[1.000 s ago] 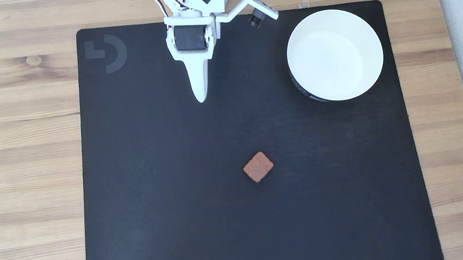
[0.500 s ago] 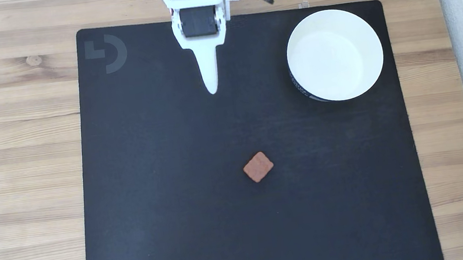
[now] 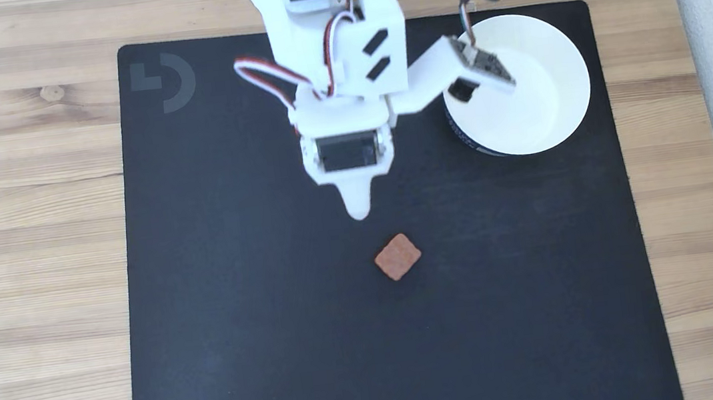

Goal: Pick up the toy and place it on the plate

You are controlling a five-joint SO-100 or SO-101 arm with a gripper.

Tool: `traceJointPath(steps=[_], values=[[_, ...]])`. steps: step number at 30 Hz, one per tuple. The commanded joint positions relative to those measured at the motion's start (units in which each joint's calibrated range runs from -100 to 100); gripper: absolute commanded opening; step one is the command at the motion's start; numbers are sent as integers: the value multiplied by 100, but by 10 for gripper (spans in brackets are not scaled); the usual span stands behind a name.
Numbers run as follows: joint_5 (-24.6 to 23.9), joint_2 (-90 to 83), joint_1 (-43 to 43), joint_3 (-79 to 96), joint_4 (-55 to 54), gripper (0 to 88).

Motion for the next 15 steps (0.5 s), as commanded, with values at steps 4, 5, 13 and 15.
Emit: traceJointPath(steps=[4, 5, 13, 15], values=[[14, 2094, -44, -2028, -30, 23], [14, 2261, -44, -2172, -30, 23], [19, 3511, -429, -3515, 469, 23], [19, 3745, -496, -3804, 715, 23]])
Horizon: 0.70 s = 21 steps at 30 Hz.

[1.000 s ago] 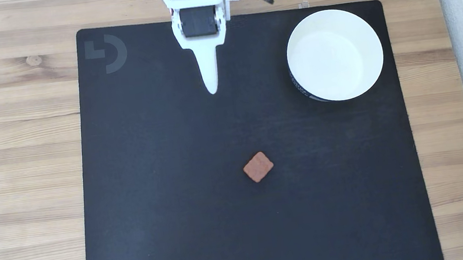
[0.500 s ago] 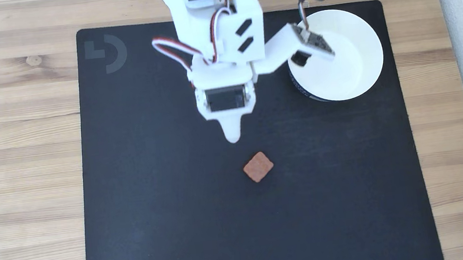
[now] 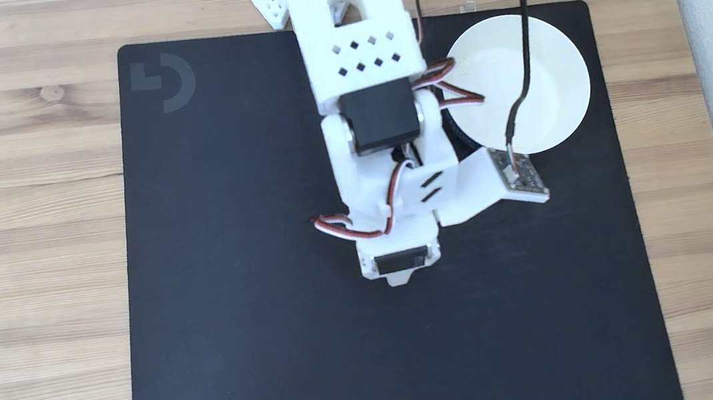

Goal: Pick up the toy and place it on the plate

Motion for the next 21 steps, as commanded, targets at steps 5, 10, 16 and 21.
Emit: traceJointPath(steps=[5, 10, 16, 21], values=[[24, 964, -272, -1555, 961, 23], [24, 1273, -272, -2068, 1367, 23], [24, 1298, -280, -2086, 1367, 23], [24, 1298, -280, -2086, 1367, 24]])
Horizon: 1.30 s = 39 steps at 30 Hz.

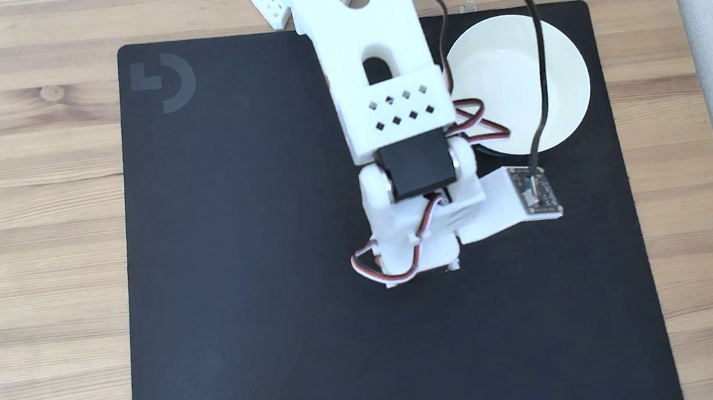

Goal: Pick up the toy and place it on the plate

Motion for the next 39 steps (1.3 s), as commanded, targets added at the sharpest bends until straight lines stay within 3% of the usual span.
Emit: traceJointPath(steps=[1, 4, 6, 9, 26, 31, 39], values=[[30, -35, -22, -273, 33, 28], [30, -35, -22, -282, 33, 70], [35, -43, -22, -282, 127, 185], [35, -101, -22, -291, 321, 244], [82, -26, -14, -660, 829, 244], [541, -26, -14, -687, 1058, 245], [1705, -26, 44, -723, 1329, 245]])
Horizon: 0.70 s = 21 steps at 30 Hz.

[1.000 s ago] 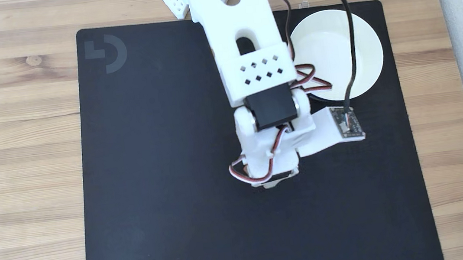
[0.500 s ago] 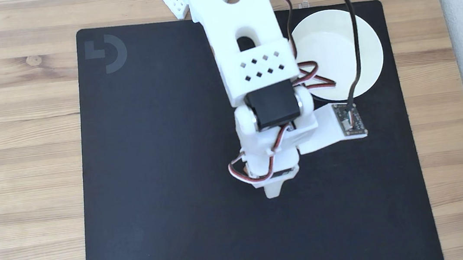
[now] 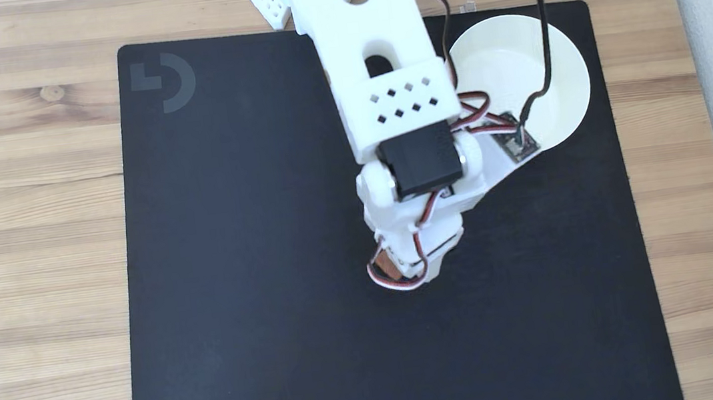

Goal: Pick up the toy and place it on the plate

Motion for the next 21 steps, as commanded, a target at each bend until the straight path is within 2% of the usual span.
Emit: traceJointPath(steps=[1, 21], values=[[491, -59, 78, -251, 63, 245], [579, -51, 228, -242, -22, 246]])
